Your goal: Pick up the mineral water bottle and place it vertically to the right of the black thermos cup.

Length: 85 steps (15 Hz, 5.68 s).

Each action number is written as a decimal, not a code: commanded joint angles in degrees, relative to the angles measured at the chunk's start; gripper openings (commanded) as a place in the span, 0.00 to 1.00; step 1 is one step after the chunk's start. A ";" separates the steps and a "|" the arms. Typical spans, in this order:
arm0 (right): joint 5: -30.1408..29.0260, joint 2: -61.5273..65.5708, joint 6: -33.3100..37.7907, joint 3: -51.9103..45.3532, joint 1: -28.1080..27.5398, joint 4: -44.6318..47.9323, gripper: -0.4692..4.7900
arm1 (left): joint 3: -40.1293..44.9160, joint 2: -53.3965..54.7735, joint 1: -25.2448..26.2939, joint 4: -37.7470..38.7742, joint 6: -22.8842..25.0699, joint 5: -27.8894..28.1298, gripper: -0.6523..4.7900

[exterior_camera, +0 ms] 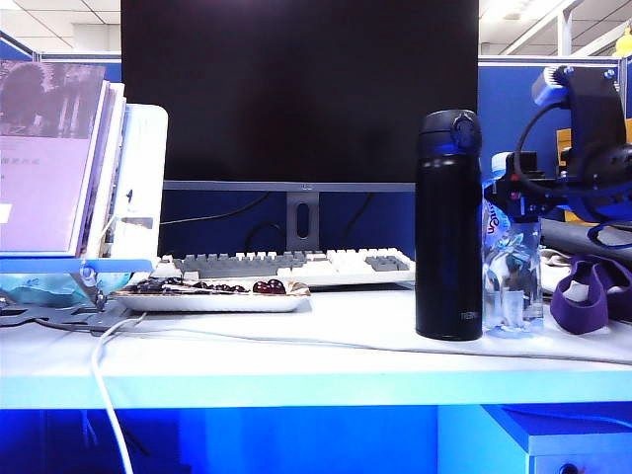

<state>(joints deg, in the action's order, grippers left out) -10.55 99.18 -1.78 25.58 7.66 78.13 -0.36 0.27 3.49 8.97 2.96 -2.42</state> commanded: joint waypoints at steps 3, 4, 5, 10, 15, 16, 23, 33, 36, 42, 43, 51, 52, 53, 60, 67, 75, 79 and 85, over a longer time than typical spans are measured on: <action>-0.09 -3.65 0.04 0.28 -0.04 2.05 0.68 | 0.04 -0.17 0.04 0.63 -0.02 -0.17 0.11; -0.07 -4.15 0.04 0.28 -0.04 2.03 0.68 | 0.04 -0.17 0.04 0.66 -0.02 -0.17 0.11; -0.07 -4.46 0.04 0.31 -0.04 2.05 0.68 | 0.04 -0.17 0.04 0.66 -0.02 -0.17 0.11; -0.11 -4.46 1.68 0.24 -0.04 1.64 0.68 | 0.04 -0.17 0.04 0.66 -0.02 -0.17 0.11; -0.07 -4.42 1.73 0.26 -0.07 1.36 0.68 | 0.04 -0.17 0.04 0.66 -0.02 -0.17 0.11; -0.09 -4.44 1.73 0.24 -0.07 1.36 0.71 | 0.04 -0.17 0.04 0.66 -0.02 -0.17 0.11; -0.04 -4.44 1.68 0.31 -0.07 1.64 0.73 | 0.04 -0.17 0.04 0.66 -0.02 -0.17 0.11; 0.24 -18.12 1.38 0.28 -0.07 1.81 0.30 | 0.04 -0.17 0.04 0.66 -0.02 -0.17 0.11; 0.42 -28.59 1.36 0.31 -0.07 -2.93 0.16 | 0.04 -0.17 0.04 0.66 -0.02 -0.17 0.11; 3.30 -63.14 1.33 0.70 -0.04 -42.58 0.16 | 0.04 -0.17 0.04 0.66 -0.02 -0.17 0.11; 4.39 -69.11 1.07 0.70 -0.04 -52.22 0.16 | 0.04 -0.17 0.04 0.66 -0.02 -0.17 0.11; 6.78 -94.62 -1.46 -4.94 0.02 -92.32 0.17 | 0.04 -0.17 0.04 0.66 -0.02 -0.17 0.11; 6.88 -94.64 -1.46 -7.91 0.02 -90.12 0.17 | 0.04 -0.17 0.04 0.66 -0.02 -0.20 0.11; 7.52 -94.64 -1.36 -11.08 -0.02 -87.54 0.17 | 0.04 -0.17 0.04 0.66 -0.02 -0.17 0.11; 10.84 -94.90 0.07 -21.35 -4.68 -80.78 0.18 | 0.04 -0.17 0.04 0.66 -0.02 -0.17 0.11; 10.14 -99.03 0.61 -25.29 -5.33 -87.19 0.20 | 0.04 -0.17 0.04 0.63 -0.02 -0.20 0.11; 14.23 -99.03 3.89 -25.29 -5.46 -86.79 0.19 | 0.04 -0.17 0.04 0.63 -0.02 -0.20 0.11; 11.93 -99.01 3.89 -25.29 -5.46 -81.42 0.19 | 0.04 -0.17 0.04 0.63 -0.02 -0.17 0.11; 12.52 -99.03 3.04 -25.29 -5.49 -88.04 0.19 | 0.04 -0.17 0.04 0.63 -0.02 -0.17 0.11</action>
<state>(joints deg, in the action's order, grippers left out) 1.52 0.16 1.50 0.43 2.24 -6.81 -0.36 0.27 3.46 8.97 2.96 -2.42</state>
